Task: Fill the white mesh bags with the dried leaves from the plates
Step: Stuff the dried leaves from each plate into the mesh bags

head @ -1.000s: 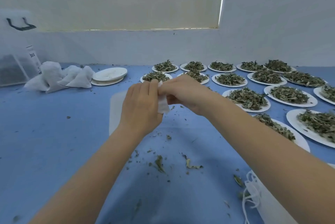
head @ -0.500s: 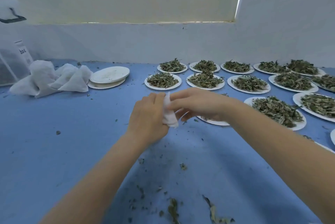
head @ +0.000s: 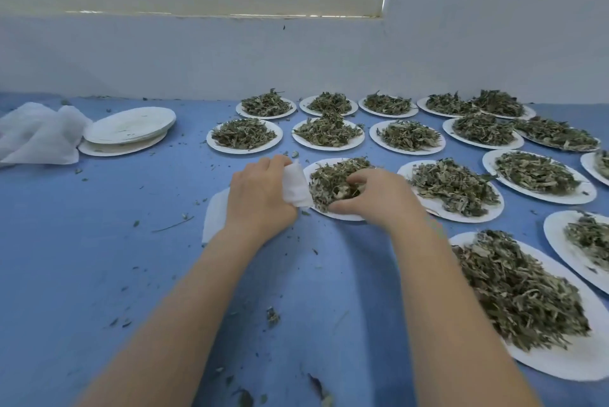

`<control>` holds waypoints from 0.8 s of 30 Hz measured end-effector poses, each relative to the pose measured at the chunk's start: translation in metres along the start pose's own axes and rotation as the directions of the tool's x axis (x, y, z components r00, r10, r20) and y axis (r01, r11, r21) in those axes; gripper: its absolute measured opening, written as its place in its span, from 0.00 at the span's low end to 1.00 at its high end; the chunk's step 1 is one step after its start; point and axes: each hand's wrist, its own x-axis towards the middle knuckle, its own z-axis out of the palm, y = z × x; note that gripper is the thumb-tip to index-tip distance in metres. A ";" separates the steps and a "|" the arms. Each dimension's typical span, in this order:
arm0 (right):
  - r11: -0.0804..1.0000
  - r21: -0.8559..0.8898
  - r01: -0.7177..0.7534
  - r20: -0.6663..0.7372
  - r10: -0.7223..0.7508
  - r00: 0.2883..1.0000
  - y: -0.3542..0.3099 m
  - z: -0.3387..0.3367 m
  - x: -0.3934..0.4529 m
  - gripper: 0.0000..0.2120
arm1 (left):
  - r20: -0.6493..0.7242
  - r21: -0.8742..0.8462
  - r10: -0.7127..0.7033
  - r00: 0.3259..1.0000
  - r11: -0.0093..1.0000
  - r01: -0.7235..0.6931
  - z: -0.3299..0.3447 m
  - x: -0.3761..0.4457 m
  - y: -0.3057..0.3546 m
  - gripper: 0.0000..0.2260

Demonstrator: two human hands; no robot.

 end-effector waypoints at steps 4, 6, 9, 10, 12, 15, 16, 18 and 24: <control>0.998 0.041 -0.057 -0.111 0.062 0.992 0.001 0.018 0.003 0.24 | -0.004 -0.003 0.013 1.000 1.000 -0.013 0.001 -0.002 0.002 0.28; 0.997 0.031 -0.064 -0.154 0.068 0.986 0.004 0.023 0.002 0.24 | -0.009 -0.009 0.040 0.999 0.999 -0.041 0.001 -0.003 0.004 0.28; 0.997 0.018 -0.076 -0.161 0.078 0.984 0.010 0.026 0.002 0.23 | -0.009 -0.017 0.053 0.999 0.998 -0.054 0.001 -0.002 0.005 0.28; 0.997 0.018 -0.079 -0.157 0.081 0.984 0.011 0.025 0.003 0.22 | -0.007 -0.025 0.047 0.999 0.999 -0.048 0.001 -0.001 0.005 0.28; 0.997 0.032 -0.065 -0.177 0.070 0.982 0.013 0.024 0.006 0.19 | 0.012 -0.034 0.040 0.999 0.999 -0.039 -0.001 0.002 0.005 0.28; 0.997 0.069 -0.026 -0.229 0.041 0.972 0.013 0.025 0.008 0.11 | 0.046 -0.029 0.070 0.997 0.997 -0.069 0.000 0.006 0.007 0.27; 0.996 0.089 -0.023 -0.238 0.044 0.970 0.014 0.026 0.008 0.11 | 0.053 -0.023 0.084 0.995 0.996 -0.083 0.000 0.008 0.007 0.27; 0.991 0.133 -0.017 -0.262 0.052 0.964 0.016 0.026 0.008 0.11 | 0.064 -0.012 0.111 0.992 0.994 -0.110 0.001 0.012 0.006 0.27; 0.950 0.286 0.121 -0.434 0.016 0.901 0.014 0.010 0.006 0.10 | 0.039 -0.014 0.170 0.985 0.985 -0.170 0.006 0.018 0.005 0.27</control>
